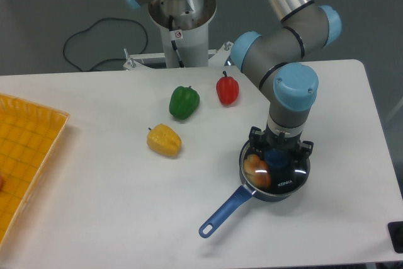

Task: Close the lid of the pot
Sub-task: 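Hold the lid pressed on the saucepan rim, settling it in place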

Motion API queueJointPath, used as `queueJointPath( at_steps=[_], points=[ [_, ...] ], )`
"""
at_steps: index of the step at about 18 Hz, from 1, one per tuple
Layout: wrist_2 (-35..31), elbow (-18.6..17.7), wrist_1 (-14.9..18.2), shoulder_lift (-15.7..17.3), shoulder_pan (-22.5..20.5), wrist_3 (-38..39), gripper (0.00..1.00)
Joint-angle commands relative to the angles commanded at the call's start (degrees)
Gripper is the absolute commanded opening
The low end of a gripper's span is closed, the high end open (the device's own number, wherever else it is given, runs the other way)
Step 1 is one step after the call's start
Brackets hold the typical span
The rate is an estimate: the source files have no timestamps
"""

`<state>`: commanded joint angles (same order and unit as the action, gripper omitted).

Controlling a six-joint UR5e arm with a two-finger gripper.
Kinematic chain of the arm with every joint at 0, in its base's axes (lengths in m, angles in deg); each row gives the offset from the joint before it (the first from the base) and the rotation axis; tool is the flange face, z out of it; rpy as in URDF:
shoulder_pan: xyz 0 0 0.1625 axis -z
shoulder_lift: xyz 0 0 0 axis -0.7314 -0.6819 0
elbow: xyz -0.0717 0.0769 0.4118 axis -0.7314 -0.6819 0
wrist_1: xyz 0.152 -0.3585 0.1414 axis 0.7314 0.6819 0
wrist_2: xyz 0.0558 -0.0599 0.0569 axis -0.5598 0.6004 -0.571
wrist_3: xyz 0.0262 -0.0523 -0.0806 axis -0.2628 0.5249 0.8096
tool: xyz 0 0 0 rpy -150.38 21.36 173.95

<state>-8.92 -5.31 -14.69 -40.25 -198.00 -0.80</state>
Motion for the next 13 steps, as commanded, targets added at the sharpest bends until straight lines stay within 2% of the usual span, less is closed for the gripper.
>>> queueJointPath(
  at_steps=[11,13],
  points=[
    [-0.18,-0.53,0.00,-0.26,0.09,0.00,0.50],
    [-0.18,-0.53,0.00,-0.26,0.09,-0.09,0.62]
  ],
)
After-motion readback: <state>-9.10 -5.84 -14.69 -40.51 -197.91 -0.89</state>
